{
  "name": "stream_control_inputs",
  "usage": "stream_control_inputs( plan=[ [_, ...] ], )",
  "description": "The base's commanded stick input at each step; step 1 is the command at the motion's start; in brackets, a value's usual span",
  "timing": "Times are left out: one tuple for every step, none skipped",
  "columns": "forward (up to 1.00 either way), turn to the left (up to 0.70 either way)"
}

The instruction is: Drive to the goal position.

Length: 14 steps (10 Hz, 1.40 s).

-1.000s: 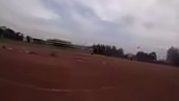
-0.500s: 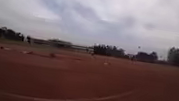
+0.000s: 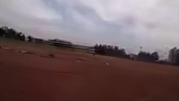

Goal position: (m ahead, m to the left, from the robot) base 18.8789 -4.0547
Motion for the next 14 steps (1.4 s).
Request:
stream_control_inputs(
  plan=[
    [0.7, -0.35],
    [0.7, -0.35],
    [0.7, -0.35],
    [0.7, -0.31],
    [0.7, 0.0],
    [0.7, 0.0],
    [0.7, 0.0],
    [0.7, 0.0],
    [0.7, 0.0],
    [0.7, -0.14],
    [0.7, -0.34],
    [0.7, -0.34],
    [0.7, -0.2],
    [0.7, 0.0]
  ],
)
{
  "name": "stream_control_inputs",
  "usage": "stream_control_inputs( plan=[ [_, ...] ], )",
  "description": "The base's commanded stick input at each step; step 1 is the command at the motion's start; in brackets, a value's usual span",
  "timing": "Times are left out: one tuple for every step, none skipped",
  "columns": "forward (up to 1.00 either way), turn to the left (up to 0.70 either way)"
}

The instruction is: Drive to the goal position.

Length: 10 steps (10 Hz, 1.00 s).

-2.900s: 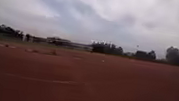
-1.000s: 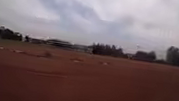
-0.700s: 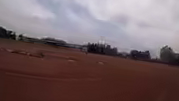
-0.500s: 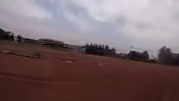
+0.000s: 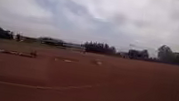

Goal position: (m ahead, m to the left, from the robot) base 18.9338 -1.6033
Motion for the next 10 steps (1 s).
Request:
stream_control_inputs(
  plan=[
    [0.7, 0.0],
    [0.7, 0.0],
    [0.7, 0.0],
    [0.7, 0.0],
    [0.7, 0.0],
    [0.7, 0.0],
    [0.7, 0.0],
    [0.7, 0.0],
    [0.7, 0.0],
    [0.7, 0.0]
  ],
)
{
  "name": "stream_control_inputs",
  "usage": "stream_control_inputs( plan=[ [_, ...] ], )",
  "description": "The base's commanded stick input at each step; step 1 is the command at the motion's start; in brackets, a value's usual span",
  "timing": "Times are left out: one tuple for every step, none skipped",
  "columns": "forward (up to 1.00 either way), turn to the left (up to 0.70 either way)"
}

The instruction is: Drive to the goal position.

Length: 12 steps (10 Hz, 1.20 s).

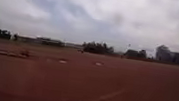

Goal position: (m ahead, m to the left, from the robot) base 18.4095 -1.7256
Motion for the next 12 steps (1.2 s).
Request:
stream_control_inputs(
  plan=[
    [0.7, 0.0],
    [0.7, 0.0],
    [0.7, 0.0],
    [0.7, 0.0],
    [0.7, 0.0],
    [0.7, 0.0],
    [0.7, 0.0],
    [0.7, 0.0],
    [0.7, 0.0],
    [0.7, 0.0],
    [0.7, 0.0],
    [0.7, 0.0]
  ],
)
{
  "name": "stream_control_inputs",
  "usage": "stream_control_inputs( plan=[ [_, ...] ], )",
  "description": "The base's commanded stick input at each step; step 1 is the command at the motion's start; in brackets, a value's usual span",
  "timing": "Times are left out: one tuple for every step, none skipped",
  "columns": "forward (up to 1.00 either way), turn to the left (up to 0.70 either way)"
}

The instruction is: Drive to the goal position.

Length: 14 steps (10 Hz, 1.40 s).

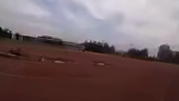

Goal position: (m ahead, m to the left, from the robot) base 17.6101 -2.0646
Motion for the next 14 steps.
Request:
stream_control_inputs(
  plan=[
    [0.7, 0.0],
    [0.7, 0.0],
    [0.7, 0.0],
    [0.7, 0.0],
    [0.7, 0.0],
    [0.7, 0.0],
    [0.7, 0.0],
    [0.7, 0.0],
    [0.7, 0.0],
    [0.7, 0.0],
    [0.7, 0.0],
    [0.7, 0.0],
    [0.7, -0.34],
    [0.7, -0.34]
  ],
)
